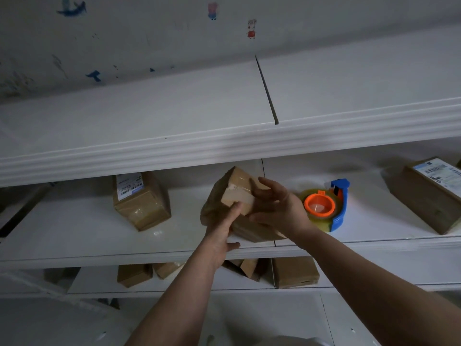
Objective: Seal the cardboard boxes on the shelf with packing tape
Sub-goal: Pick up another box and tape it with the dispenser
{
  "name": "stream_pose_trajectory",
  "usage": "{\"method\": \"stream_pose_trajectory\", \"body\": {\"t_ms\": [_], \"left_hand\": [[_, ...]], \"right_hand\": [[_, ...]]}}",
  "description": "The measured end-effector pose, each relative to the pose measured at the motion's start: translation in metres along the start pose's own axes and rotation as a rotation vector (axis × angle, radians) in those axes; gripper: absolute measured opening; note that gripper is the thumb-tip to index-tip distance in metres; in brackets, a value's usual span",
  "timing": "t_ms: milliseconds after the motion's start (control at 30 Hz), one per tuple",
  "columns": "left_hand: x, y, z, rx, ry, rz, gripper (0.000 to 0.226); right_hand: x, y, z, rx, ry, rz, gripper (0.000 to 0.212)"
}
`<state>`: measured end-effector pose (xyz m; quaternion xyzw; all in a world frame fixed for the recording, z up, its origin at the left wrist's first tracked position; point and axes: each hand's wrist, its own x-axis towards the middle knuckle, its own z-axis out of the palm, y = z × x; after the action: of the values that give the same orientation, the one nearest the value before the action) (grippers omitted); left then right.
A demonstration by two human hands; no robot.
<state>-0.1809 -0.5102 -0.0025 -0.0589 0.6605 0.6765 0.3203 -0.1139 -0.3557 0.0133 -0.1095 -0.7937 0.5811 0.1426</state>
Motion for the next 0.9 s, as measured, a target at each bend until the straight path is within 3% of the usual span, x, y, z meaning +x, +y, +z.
{"method": "stream_pose_trajectory", "body": {"t_ms": [133, 267, 300, 433, 467, 567, 633, 700, 767, 900], "left_hand": [[0.005, -0.003, -0.005, -0.113, 0.059, 0.028, 0.064], [0.000, -0.008, -0.017, -0.218, -0.061, -0.012, 0.076], [0.001, -0.010, -0.019, -0.243, -0.078, -0.025, 0.071], [0.005, -0.004, -0.017, -0.298, 0.021, -0.007, 0.035], [0.009, -0.002, -0.015, -0.250, 0.092, 0.027, 0.037], [0.014, 0.005, -0.014, 0.097, 0.251, 0.232, 0.076], [0.014, 0.010, -0.014, 0.390, 0.239, 0.354, 0.063], [0.012, 0.014, -0.013, 0.594, 0.204, 0.386, 0.042], [0.014, 0.013, -0.016, 0.787, 0.199, 0.410, 0.035], [0.014, 0.014, -0.026, 1.145, 0.207, 0.484, 0.041]], "right_hand": [[0.005, 0.001, 0.000, -0.128, -0.002, -0.011, 0.080], [0.005, 0.009, -0.002, -0.396, 0.023, 0.090, 0.095], [0.005, 0.011, -0.002, -0.364, 0.004, 0.141, 0.092], [0.007, 0.014, -0.003, -0.159, -0.081, 0.157, 0.038], [0.009, 0.016, -0.002, -0.178, -0.078, 0.151, 0.035], [0.014, 0.022, 0.001, -0.245, -0.062, 0.165, 0.034], [0.018, 0.028, 0.002, -0.307, -0.020, 0.186, 0.033], [0.023, 0.035, 0.000, -0.405, 0.050, 0.237, 0.037], [0.027, 0.039, -0.001, -0.470, 0.102, 0.303, 0.047], [0.032, 0.045, -0.004, -0.234, 0.176, 0.378, 0.041]]}}
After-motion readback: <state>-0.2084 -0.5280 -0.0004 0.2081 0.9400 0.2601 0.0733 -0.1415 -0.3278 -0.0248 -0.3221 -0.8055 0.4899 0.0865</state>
